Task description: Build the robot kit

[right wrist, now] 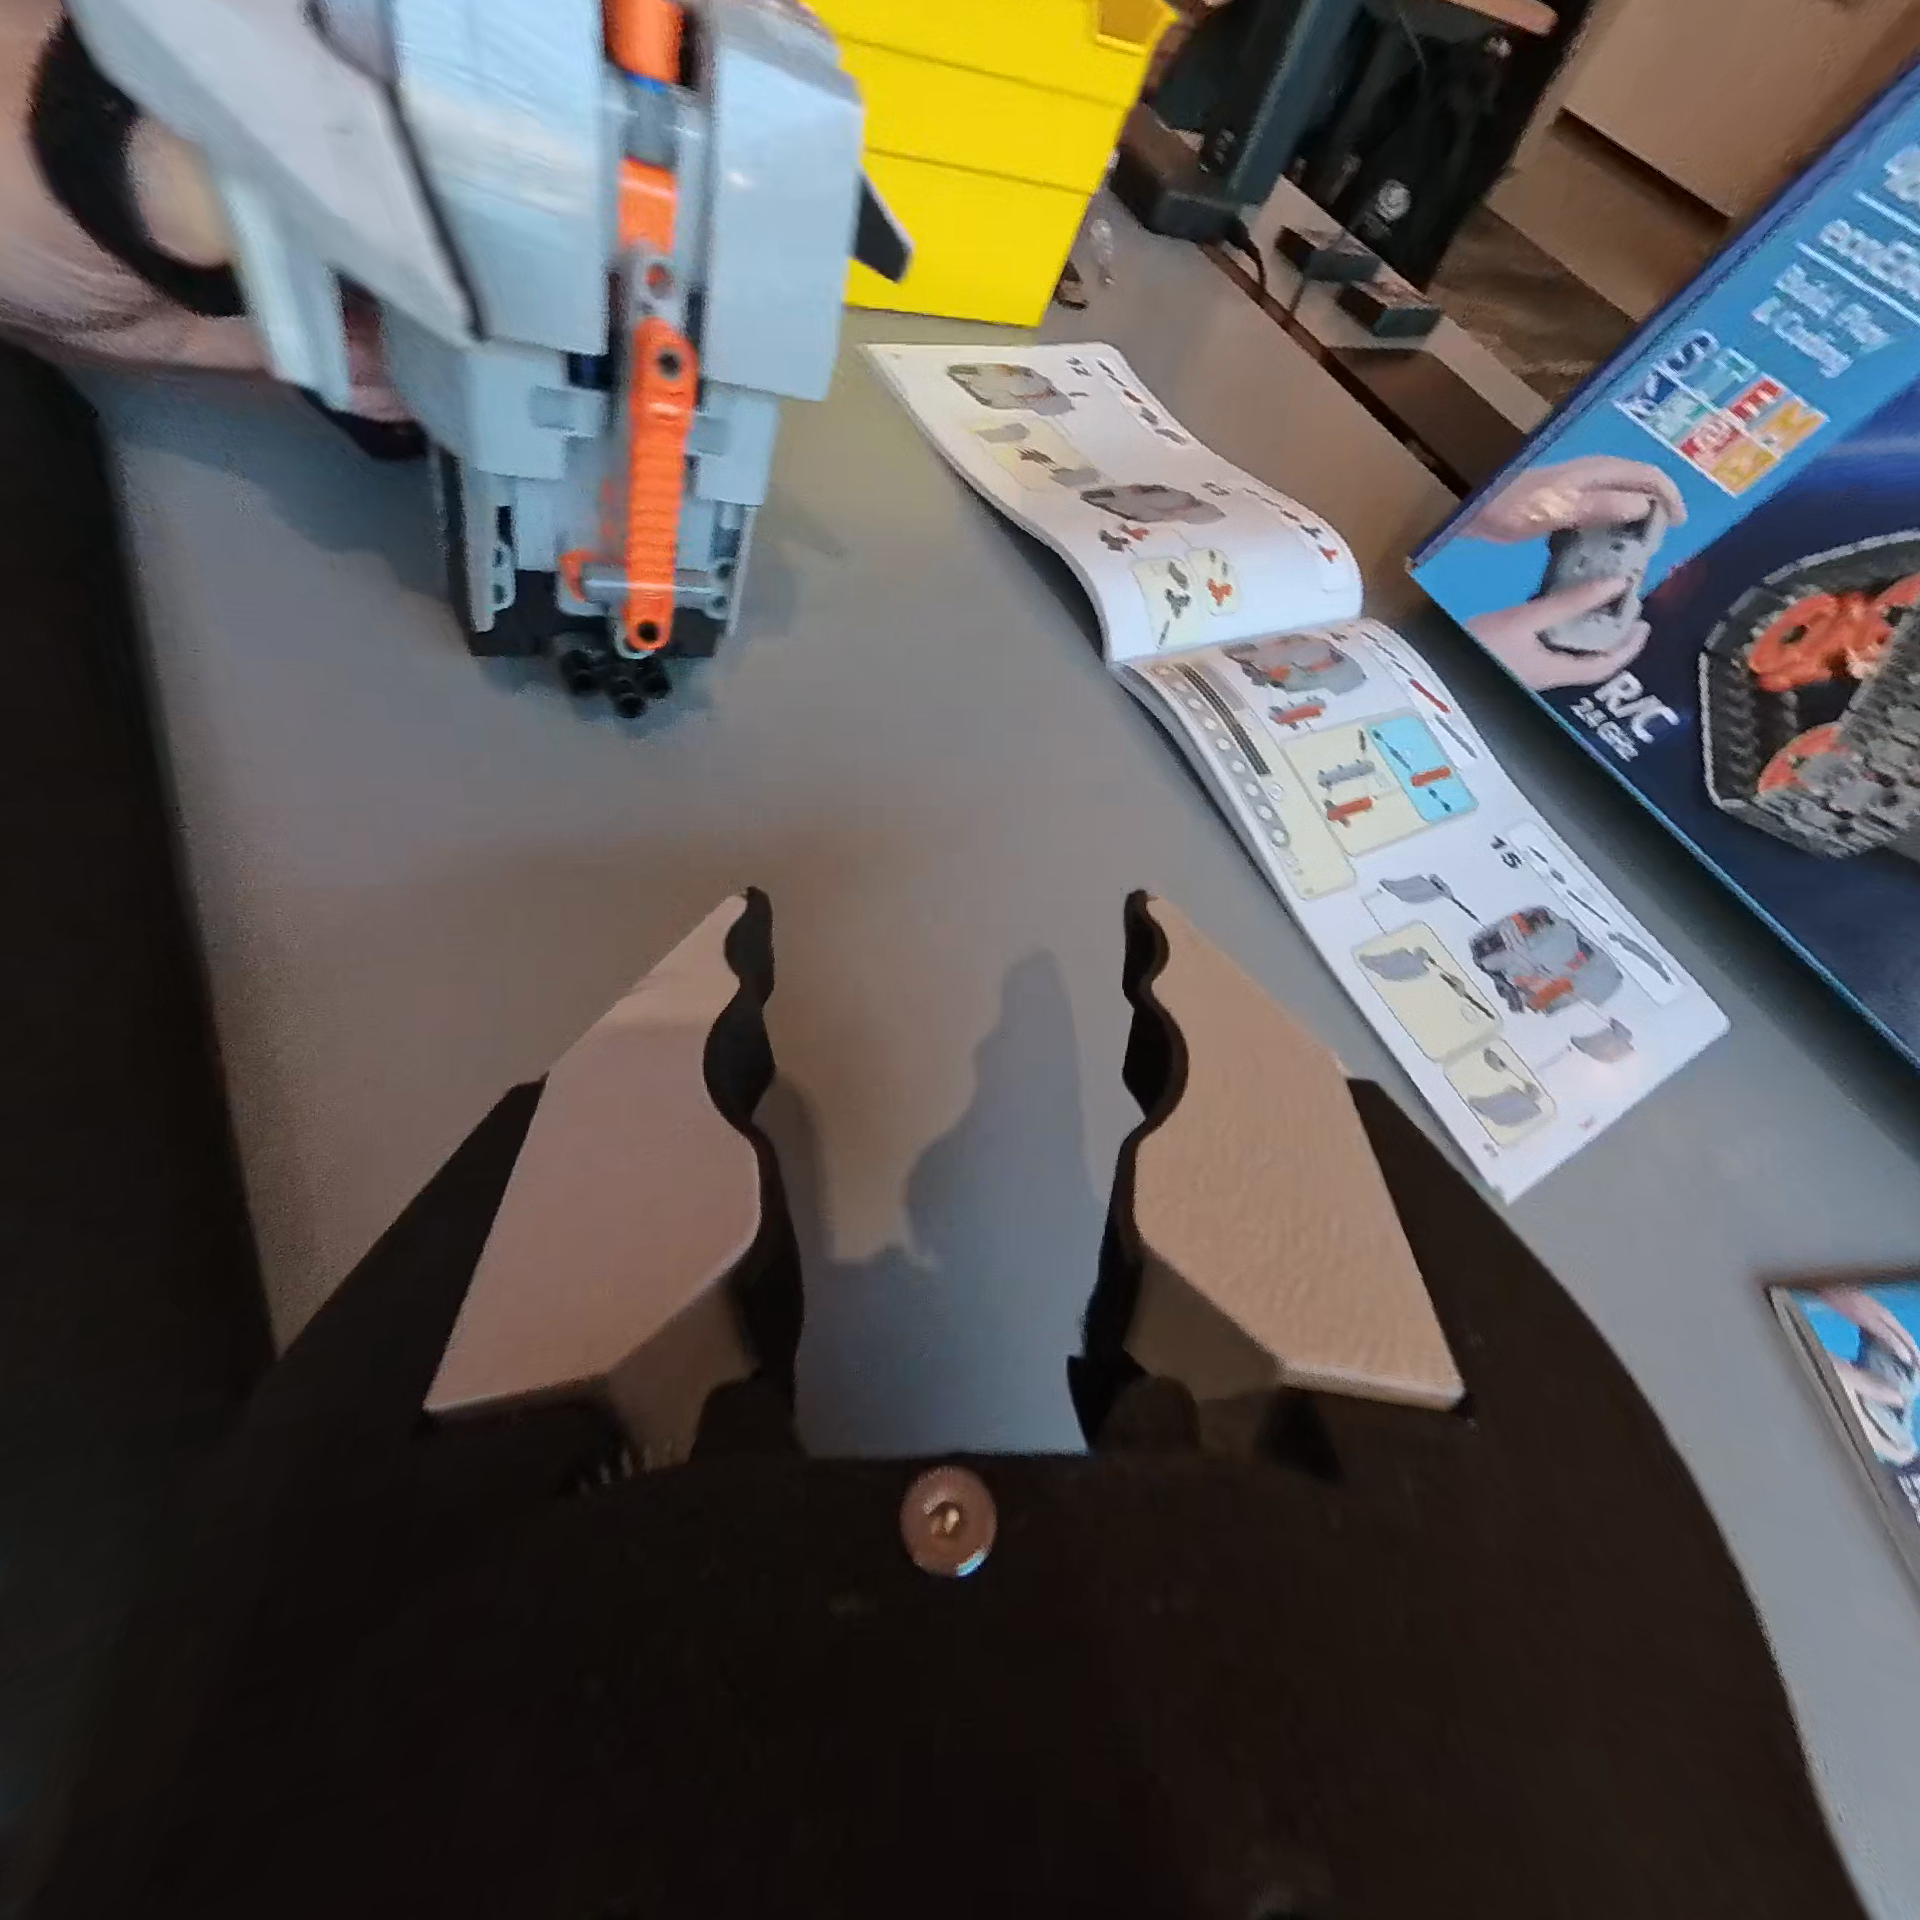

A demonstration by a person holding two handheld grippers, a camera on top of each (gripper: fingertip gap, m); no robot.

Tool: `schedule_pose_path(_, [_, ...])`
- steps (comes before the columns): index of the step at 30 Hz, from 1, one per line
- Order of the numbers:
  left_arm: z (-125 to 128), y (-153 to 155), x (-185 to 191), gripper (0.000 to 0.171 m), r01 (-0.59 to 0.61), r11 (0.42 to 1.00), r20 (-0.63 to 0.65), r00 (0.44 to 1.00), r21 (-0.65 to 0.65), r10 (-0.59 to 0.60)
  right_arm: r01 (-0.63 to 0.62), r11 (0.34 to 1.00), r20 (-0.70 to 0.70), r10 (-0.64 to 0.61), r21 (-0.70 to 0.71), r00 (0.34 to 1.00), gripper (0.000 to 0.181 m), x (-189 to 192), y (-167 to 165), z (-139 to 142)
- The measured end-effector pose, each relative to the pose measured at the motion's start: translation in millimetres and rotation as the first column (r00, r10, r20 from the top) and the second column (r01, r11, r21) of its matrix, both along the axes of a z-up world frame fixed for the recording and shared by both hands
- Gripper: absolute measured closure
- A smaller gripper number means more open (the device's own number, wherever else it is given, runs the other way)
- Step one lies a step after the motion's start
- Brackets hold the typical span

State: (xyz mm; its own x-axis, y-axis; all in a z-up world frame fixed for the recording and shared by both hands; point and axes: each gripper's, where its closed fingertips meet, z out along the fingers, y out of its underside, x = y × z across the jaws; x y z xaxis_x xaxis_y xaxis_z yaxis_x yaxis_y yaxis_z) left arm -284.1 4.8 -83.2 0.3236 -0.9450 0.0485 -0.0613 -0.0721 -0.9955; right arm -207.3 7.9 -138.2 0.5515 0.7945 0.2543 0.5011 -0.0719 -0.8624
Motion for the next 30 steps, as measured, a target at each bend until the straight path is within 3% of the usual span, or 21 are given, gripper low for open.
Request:
schedule_pose_path(2, [-3.2, -7.7, 4.3, 0.08, 0.031, 0.997, -0.054, 0.998, 0.077, -0.027, 0.14, 0.99, 0.009, -0.14, 0.003, 0.99, 0.113, 19.1, 16.3, 0.0])
schedule_pose_path(5, [-6.8, -12.9, 7.6, 0.08, 0.024, 0.986, -0.105, 0.994, 0.167, -0.007, 0.401, 0.914, 0.029, -0.403, 0.069, 0.915, 0.109, 62.1, 44.5, 9.0])
schedule_pose_path(10, [-5.2, -10.8, 2.0, 0.079, -0.019, 0.987, -0.09, 0.995, 0.157, 0.033, 0.555, 0.831, -0.044, -0.553, 0.047, 0.832, 0.101, 96.8, 55.1, 19.0])
schedule_pose_path(15, [5.0, -11.0, -6.5, 0.073, -0.073, 0.989, -0.005, 0.997, 0.125, 0.074, 0.614, 0.786, -0.041, -0.613, 0.063, 0.789, 0.099, 113.7, 55.4, 21.5])
schedule_pose_path(23, [7.7, -11.9, -21.5, 0.063, -0.186, 0.979, -0.021, 0.982, 0.085, 0.189, 0.614, 0.786, -0.009, -0.615, 0.068, 0.788, 0.093, 112.9, 53.4, 17.7])
schedule_pose_path(30, [6.4, -16.1, -40.2, 0.059, -0.4, 0.916, -0.104, 0.91, 0.039, 0.402, 0.586, 0.808, -0.02, -0.586, 0.053, 0.81, 0.092, 104.9, 49.7, 18.7])
